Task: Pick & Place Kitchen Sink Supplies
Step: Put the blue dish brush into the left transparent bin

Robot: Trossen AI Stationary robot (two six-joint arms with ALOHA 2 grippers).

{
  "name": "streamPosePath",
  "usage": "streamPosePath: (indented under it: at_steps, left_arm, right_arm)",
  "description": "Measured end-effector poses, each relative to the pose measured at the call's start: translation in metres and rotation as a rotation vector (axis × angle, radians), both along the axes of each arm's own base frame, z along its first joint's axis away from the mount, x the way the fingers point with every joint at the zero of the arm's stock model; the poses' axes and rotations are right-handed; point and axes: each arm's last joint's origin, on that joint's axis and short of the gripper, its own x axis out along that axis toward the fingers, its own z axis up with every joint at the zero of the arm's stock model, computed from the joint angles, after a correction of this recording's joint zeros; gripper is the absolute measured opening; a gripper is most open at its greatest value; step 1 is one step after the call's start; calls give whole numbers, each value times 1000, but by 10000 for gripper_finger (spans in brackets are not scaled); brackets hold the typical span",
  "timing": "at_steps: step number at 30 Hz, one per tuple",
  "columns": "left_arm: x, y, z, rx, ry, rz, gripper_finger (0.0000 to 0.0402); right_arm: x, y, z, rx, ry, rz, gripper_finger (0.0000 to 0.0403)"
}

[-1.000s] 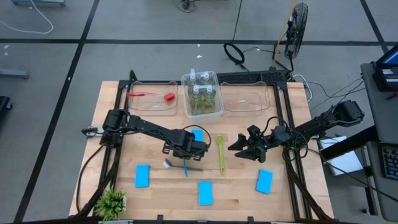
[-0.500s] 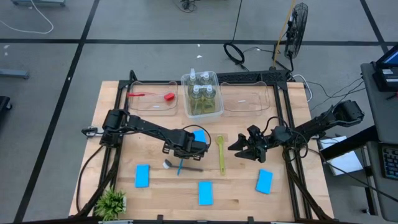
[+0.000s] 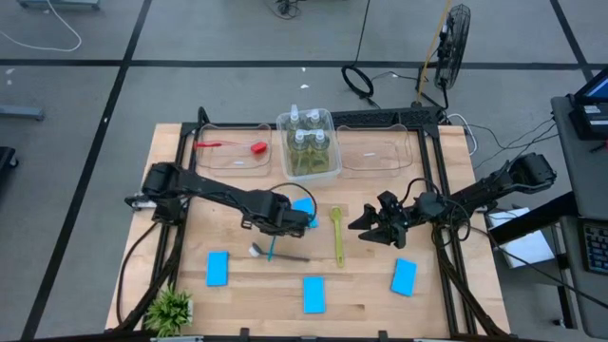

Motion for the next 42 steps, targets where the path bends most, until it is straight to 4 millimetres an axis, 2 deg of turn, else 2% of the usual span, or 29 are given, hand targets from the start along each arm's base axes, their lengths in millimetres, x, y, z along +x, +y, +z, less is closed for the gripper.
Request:
streamPosePath:
  at_steps: [4, 9, 15, 21, 28, 38, 42]
  left_arm:
    - [-19, 5, 38, 43, -98, 37, 11]
    - [-53, 10, 84, 72, -193, 61, 10]
    - [-96, 11, 116, 82, -199, 62, 10]
    - [-127, 11, 130, 82, -136, 28, 10]
    - [-139, 15, 134, 107, -78, -81, 10]
    - [-137, 38, 134, 292, 13, -486, 10]
    - [-136, 46, 135, 374, 101, -774, 10]
  right_arm:
    - [0, 0, 0, 0, 0, -2, 279]
    - [0, 0, 0, 1, 0, -3, 279]
    - [0, 0, 0, 1, 0, -4, 279]
    - [0, 0, 0, 1, 1, -4, 279]
    - [0, 0, 0, 1, 1, -4, 279]
    - [0, 0, 0, 1, 1, -8, 279]
    - [0, 0, 0, -6, -2, -10, 279]
